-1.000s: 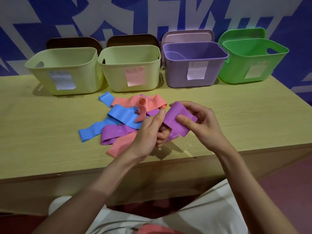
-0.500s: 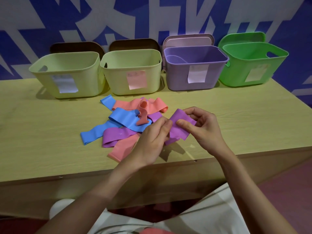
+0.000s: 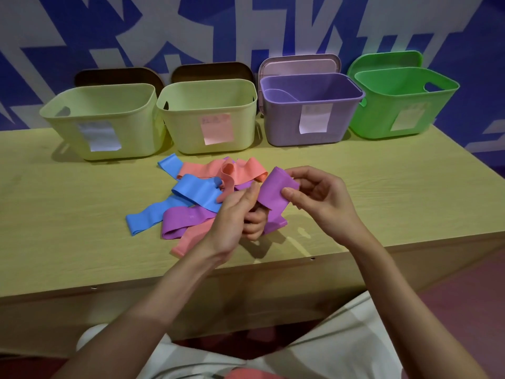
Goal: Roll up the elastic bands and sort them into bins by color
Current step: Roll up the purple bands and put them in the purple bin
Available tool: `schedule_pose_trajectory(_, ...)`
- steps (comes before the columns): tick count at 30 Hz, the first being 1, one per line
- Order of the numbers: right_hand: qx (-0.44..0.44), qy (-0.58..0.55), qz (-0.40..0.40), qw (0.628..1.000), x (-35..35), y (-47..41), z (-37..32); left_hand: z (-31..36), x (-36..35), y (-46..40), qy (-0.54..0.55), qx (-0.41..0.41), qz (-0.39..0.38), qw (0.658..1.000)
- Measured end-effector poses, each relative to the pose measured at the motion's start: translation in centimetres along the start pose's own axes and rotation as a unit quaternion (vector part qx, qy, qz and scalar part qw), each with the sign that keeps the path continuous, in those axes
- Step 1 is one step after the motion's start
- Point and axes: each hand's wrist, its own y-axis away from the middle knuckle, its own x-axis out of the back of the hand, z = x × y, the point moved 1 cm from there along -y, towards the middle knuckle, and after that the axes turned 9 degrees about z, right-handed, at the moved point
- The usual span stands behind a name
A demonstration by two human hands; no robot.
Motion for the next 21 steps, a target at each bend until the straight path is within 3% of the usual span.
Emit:
schedule_pose_trajectory(6,0.027,0.027,-0.049,0.998,0.3,0.0,-0.2,0.1,0.9,-0.1,0.042,0.085,-0.098,0.991)
schedule_pose_trajectory(15,0.065,0.067,-0.056,0.994,0.9,-0.1,0.1,0.1,1.2,-0.1,-0.052,0.122,-0.085,0.988)
schedule_pose_trajectory(21,0.052,0.044,-0.057,0.996,1.2,-0.3,1.2,0.5,1.7,-0.3,-0.038,0.085,-0.066,0.993)
